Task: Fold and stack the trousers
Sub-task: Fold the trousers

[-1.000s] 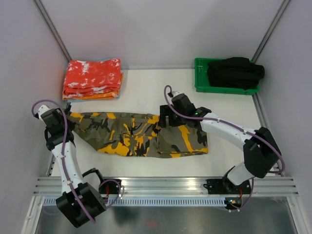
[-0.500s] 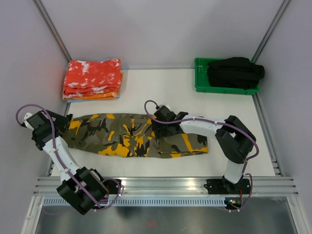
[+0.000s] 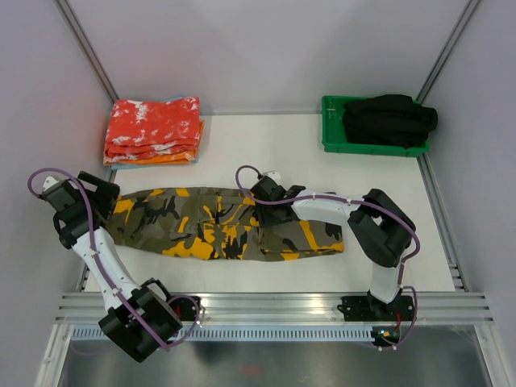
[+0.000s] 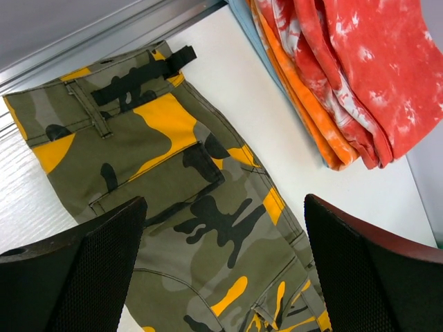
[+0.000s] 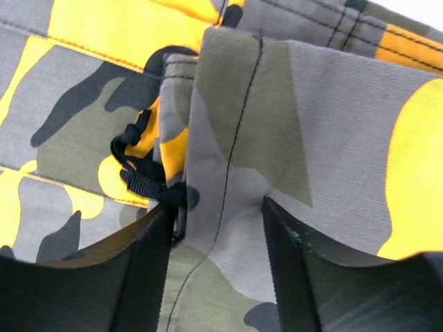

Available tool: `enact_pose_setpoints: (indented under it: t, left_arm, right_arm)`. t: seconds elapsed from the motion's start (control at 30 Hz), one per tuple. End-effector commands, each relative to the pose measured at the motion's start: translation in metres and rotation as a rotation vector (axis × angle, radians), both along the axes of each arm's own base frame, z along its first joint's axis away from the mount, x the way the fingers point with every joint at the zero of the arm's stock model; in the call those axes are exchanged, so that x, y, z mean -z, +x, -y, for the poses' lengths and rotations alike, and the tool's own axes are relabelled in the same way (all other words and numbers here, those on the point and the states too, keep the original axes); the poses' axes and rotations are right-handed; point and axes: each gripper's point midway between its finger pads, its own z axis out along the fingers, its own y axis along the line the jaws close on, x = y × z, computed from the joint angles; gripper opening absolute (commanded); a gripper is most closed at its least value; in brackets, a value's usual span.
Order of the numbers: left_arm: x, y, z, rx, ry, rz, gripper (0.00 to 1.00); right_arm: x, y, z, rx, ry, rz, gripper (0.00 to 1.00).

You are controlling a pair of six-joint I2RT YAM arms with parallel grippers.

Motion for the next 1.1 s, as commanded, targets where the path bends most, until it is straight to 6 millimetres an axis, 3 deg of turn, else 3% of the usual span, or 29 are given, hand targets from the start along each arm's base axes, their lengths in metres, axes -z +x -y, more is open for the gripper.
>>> enact_pose_setpoints:
  t: [0.0, 0.07, 0.17, 0.2, 0.27, 0.3, 0.37, 0.47, 0.57, 0.73, 0.93, 1.07]
  left_arm:
    - [-0.008, 0.006, 0.005, 0.015, -0.012, 0.049, 1.0]
    - [-0.008, 0.006, 0.005, 0.015, -0.014, 0.051, 1.0]
    - [-0.008, 0.006, 0.005, 0.016, -0.013, 0.051, 1.0]
    - [-0.008, 0.006, 0.005, 0.018, -0.011, 0.052, 1.0]
    - [-0.006, 0.006, 0.006, 0.02, -0.013, 0.049, 0.99]
    - [-0.006, 0.006, 0.005, 0.021, -0.01, 0.05, 0.99]
    - [-0.004, 0.006, 0.006, 0.023, -0.013, 0.05, 0.99]
    - [-0.005, 0.007, 0.007, 0.026, -0.016, 0.059, 0.99]
    - [-0.005, 0.007, 0.007, 0.028, -0.016, 0.061, 0.99]
    - [-0.004, 0.007, 0.008, 0.031, -0.019, 0.056, 0.99]
    - [-0.001, 0.008, 0.008, 0.035, -0.022, 0.055, 0.99]
    - [-0.002, 0.008, 0.008, 0.036, -0.021, 0.058, 0.99]
  right_arm:
    - [0.011, 0.003, -0.011, 0.026, 0.008, 0.005, 0.59]
    - [0.011, 0.003, -0.011, 0.031, 0.008, 0.004, 0.56]
    - [0.008, 0.002, -0.014, 0.033, 0.017, 0.008, 0.43]
    - [0.006, 0.003, -0.012, 0.038, 0.008, 0.006, 0.44]
    - [-0.002, 0.004, -0.014, 0.041, 0.011, 0.015, 0.5]
    - [-0.006, 0.003, -0.013, 0.039, 0.011, 0.013, 0.62]
    - [-0.022, 0.006, -0.018, 0.044, 0.04, 0.035, 0.74]
    - [-0.042, 0.007, -0.027, 0.036, 0.076, 0.053, 0.75]
    - [-0.045, 0.004, -0.036, 0.019, 0.076, 0.058, 0.75]
    - [-0.015, -0.002, -0.035, 0.011, -0.016, 0.024, 0.73]
    - [0.005, -0.003, -0.013, 0.045, -0.122, 0.042, 0.64]
    - [0.006, -0.003, -0.012, 0.047, -0.123, 0.046, 0.42]
